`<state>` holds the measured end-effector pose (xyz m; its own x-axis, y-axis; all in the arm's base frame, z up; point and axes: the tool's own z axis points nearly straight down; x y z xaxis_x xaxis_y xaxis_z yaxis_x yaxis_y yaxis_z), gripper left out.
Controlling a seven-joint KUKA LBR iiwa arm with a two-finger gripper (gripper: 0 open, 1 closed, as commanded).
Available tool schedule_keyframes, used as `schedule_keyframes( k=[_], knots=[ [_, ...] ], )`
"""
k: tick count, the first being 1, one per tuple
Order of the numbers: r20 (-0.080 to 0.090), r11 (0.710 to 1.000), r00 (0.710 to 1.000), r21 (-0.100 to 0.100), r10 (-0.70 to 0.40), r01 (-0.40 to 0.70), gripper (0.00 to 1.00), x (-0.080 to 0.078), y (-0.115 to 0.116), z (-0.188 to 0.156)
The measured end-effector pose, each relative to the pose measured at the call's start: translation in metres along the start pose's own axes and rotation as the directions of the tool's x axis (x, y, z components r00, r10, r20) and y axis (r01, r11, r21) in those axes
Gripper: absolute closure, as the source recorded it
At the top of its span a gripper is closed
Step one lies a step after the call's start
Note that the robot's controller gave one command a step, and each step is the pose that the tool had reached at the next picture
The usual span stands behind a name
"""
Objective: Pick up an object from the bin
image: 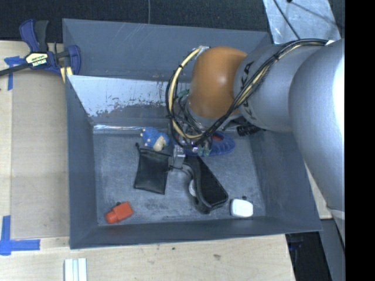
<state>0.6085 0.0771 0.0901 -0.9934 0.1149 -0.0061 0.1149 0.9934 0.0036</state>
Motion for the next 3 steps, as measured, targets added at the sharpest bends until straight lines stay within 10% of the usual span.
schedule_keyframes(
  k=[1,2,3],
  knots=[
    [-0.005,1.000,1.000,0.003,-0.001,0.001,1.00,0.001,-0.001,0.001],
    [-0.005,1.000,1.000,0.003,0.000,0.000,0.00,0.001,-0.001,0.001],
    [-0.002,0.986,0.986,0.001,-0.168,0.168,0.00,-0.003,0.056,0.020]
  ],
)
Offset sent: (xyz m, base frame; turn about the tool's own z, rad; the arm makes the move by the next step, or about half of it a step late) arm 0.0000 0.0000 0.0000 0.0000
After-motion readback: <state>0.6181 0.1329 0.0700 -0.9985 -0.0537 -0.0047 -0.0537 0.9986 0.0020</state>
